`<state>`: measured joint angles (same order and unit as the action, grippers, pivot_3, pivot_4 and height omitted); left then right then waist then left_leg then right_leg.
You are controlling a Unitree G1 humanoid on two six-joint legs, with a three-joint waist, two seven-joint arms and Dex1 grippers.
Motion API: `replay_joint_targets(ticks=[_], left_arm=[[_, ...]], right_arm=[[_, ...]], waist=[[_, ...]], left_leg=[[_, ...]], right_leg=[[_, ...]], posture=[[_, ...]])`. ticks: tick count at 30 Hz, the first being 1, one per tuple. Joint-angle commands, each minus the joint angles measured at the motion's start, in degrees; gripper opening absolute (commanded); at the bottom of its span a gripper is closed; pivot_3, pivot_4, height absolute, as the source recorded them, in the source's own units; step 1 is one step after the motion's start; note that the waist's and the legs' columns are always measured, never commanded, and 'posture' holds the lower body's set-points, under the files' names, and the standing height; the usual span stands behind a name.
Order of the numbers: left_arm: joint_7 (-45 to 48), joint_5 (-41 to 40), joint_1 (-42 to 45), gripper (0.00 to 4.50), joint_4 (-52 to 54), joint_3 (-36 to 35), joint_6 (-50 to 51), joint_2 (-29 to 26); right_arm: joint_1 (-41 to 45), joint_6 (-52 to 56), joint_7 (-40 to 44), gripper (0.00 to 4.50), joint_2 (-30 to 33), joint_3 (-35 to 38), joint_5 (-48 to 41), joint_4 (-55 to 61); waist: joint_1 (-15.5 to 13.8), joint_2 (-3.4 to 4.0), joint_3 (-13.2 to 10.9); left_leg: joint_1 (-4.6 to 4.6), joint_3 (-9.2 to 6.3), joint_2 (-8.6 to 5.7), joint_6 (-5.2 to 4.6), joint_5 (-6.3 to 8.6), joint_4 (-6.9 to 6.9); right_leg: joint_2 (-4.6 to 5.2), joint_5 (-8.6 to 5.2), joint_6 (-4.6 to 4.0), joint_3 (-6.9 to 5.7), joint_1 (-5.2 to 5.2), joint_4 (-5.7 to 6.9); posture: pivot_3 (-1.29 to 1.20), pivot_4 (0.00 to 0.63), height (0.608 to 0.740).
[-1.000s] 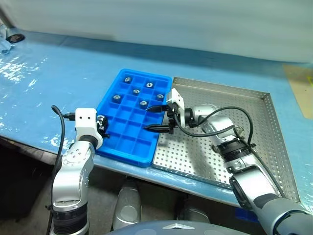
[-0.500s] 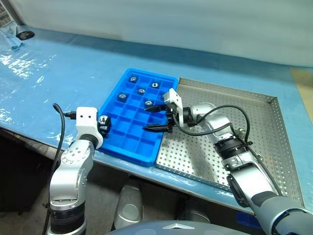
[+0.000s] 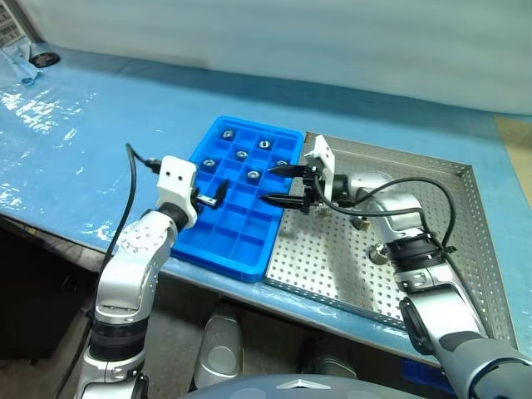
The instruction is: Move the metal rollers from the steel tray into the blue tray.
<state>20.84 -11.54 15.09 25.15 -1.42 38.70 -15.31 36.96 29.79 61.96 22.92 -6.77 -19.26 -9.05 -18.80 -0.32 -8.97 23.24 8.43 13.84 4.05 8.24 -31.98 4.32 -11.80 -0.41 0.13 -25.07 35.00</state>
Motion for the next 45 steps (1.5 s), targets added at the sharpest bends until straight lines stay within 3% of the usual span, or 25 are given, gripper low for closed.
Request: replay_joint_targets(ticks=[1, 12, 19, 32, 45], left_arm=[[5.5, -2.5, 2.7, 4.45, -2.6, 2.7, -3.7, -0.9], [20.8, -3.3, 11.9, 4.45, -16.9, 10.3, -11.5, -3.7], [26.7, -0.4, 19.6, 4.45, -29.8, 14.0, -16.0, -4.4], [35.3, 5.6, 32.2, 4.45, -55.5, 17.1, -28.3, -2.1], [42.2, 11.6, 38.5, 4.45, -68.1, 19.2, -36.0, -0.3]], right_arm=[[-2.4, 2.6, -2.7, 4.50, 2.7, 3.3, -1.8, 6.8], [-13.0, 11.6, -10.4, 4.50, 11.3, 8.4, -3.7, 21.6], [-18.9, 18.2, -15.3, 4.50, 14.7, 10.8, -5.4, 31.6], [-24.1, 24.0, -21.1, 4.50, 15.2, 13.5, -10.5, 41.6], [-26.0, 24.2, -24.7, 4.50, 15.1, 13.8, -12.3, 44.1]], waist=[[1.3, 0.02, 0.0], [9.9, 0.03, 0.0], [13.5, 0.07, 0.0], [14.8, 0.08, 0.0], [14.9, 0.08, 0.0]], left_leg=[[0.00, 0.00, 0.00, 0.03, -0.02, 0.00], [-0.10, 0.05, -0.04, 0.15, -0.10, -0.04], [-0.21, 0.12, -0.09, 0.16, -0.11, 0.00], [-0.27, 0.15, -0.13, 0.12, -0.10, -0.08], [-0.30, 0.15, -0.13, 0.09, -0.08, -0.11]], right_leg=[[0.00, 0.00, 0.00, 0.00, -0.01, 0.02], [-0.01, 0.00, 0.00, 0.03, -0.03, 0.22], [-0.03, 0.00, 0.00, 0.06, -0.02, 0.22], [-0.03, 0.00, -0.01, 0.20, 0.12, 0.20], [-0.02, 0.01, -0.02, 0.29, 0.16, 0.19]], posture=[[0.24, 0.150, 0.740], [0.02, 0.150, 0.740], [-0.10, 0.150, 0.740], [-0.22, 0.150, 0.740], [-0.26, 0.150, 0.740]])
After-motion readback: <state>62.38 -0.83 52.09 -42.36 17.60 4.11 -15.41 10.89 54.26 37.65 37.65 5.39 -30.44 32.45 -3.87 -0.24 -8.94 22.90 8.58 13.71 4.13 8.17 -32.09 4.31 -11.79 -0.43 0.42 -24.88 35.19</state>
